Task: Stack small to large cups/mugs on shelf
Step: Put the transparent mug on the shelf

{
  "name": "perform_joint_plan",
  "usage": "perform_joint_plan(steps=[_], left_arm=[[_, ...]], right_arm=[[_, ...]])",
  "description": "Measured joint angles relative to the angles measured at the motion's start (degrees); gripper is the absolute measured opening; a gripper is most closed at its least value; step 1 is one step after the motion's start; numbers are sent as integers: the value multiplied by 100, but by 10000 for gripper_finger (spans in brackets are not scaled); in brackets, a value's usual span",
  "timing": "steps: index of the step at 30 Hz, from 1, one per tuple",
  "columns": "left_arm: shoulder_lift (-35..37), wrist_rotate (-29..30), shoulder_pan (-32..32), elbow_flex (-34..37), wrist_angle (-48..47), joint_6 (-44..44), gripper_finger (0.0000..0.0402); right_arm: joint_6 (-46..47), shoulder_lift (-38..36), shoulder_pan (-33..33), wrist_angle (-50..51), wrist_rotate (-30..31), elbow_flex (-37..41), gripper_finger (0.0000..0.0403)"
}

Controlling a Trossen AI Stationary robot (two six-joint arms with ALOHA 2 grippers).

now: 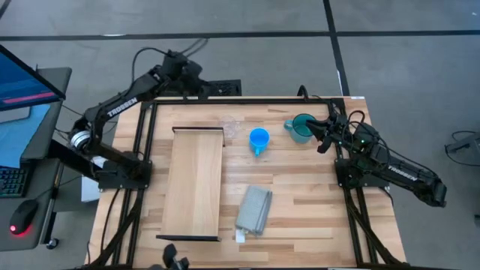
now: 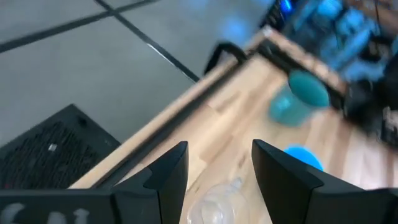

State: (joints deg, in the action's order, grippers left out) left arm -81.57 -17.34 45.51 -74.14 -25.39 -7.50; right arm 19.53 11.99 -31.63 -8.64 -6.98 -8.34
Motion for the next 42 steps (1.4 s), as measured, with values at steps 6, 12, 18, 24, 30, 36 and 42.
perform_joint_plan(steps=[6,12,18,24,30,36,42], left_arm=[[-434,2,-414,-653,-739,-6,169],[-970,623,-660,-1509,-1453,-803,169],[-1526,1119,-787,-2042,-2157,-1482,169],[-1870,1103,-937,-2077,-2435,-2205,169],[-1949,1486,-1138,-2067,-2724,-2839,169],[-1986,1641,-1330,-2057,-3153,-3233,169],[-1988,2025,-1455,-2055,-3168,-3664,169]], right_arm=[[-31,-2,-1,2,-26,0,93],[-147,-2,-1,0,-42,0,93],[-50,-2,12,1,-66,0,93],[-48,-2,10,0,-68,0,93],[-50,-2,12,0,-68,0,93],[-55,-2,10,0,-68,0,93],[-61,-2,10,0,-68,0,93]])
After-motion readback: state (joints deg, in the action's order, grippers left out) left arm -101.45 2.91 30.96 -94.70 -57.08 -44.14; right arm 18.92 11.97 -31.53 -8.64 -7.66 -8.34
